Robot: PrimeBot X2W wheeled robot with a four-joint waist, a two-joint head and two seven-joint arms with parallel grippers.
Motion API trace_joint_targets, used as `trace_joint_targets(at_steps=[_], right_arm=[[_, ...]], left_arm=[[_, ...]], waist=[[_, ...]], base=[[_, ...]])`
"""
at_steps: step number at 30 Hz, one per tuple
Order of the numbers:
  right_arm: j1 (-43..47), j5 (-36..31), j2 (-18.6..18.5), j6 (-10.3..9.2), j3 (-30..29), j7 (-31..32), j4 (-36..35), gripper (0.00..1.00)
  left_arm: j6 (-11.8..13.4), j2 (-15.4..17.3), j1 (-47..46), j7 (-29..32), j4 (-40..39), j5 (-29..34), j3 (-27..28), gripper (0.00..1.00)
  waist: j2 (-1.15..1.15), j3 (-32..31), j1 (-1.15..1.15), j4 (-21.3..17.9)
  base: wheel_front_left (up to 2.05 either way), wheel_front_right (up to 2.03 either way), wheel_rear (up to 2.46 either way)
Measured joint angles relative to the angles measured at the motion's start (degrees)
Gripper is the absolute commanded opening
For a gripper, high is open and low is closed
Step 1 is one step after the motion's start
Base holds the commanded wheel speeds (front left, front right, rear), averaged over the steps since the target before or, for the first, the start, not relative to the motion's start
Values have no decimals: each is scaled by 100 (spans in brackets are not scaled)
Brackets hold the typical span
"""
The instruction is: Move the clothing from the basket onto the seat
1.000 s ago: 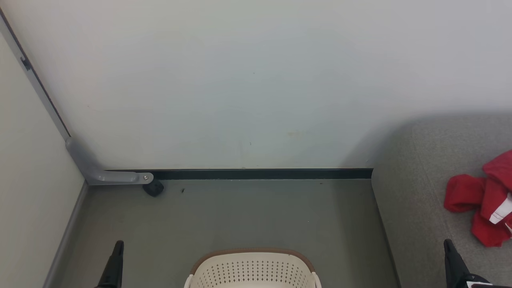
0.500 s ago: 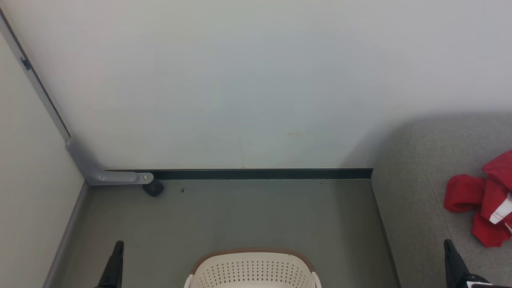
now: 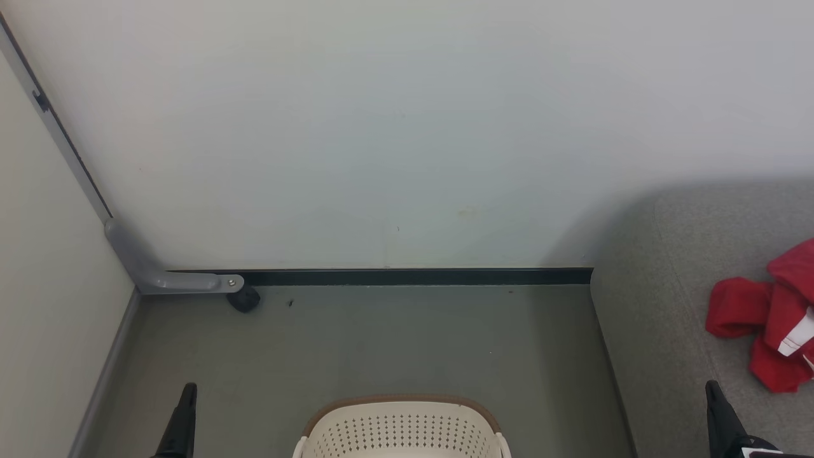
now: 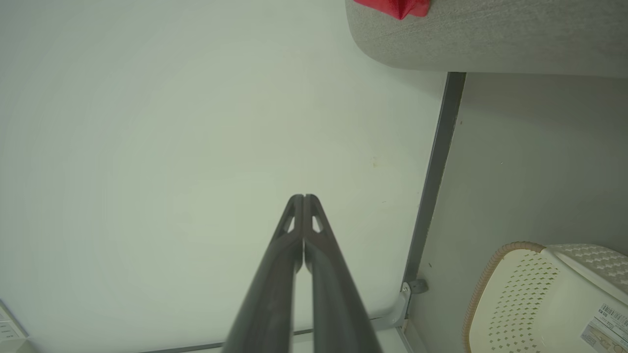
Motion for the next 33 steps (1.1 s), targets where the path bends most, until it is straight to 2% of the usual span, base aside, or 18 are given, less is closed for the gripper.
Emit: trace_joint_targets(at_steps=[33], right_arm=[[0,0,0,0,0,0,3,0]], left_arm=[[0,0,0,0,9,0,0,0]], waist=[[0,0,0,0]], base=[[0,0,0]])
